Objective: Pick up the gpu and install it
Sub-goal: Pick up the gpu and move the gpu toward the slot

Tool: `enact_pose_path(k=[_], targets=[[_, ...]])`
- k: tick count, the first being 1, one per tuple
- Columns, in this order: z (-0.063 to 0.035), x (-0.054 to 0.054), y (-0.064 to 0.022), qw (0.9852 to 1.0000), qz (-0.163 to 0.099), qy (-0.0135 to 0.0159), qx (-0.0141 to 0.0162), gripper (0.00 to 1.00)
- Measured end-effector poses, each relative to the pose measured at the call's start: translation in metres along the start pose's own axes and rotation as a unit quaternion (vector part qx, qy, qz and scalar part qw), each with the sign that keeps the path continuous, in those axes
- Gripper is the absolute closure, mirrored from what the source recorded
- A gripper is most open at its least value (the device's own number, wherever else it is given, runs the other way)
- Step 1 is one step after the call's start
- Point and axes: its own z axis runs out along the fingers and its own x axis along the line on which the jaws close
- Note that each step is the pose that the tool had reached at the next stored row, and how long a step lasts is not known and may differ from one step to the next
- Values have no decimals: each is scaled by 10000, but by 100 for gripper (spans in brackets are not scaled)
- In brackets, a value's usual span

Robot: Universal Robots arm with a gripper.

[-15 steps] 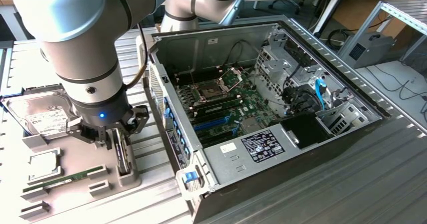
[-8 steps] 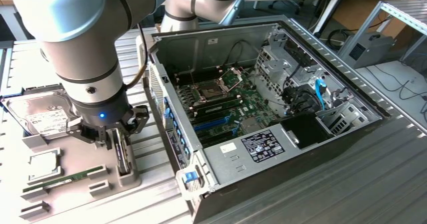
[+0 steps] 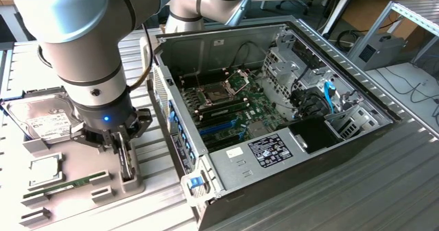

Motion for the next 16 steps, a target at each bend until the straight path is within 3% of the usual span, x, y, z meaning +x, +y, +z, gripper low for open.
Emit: enact_pose_path(k=[2,16], targets=[[-144,-3,5,10000,0,0,0,73],[-486,-11,19,10000,0,0,0,73]])
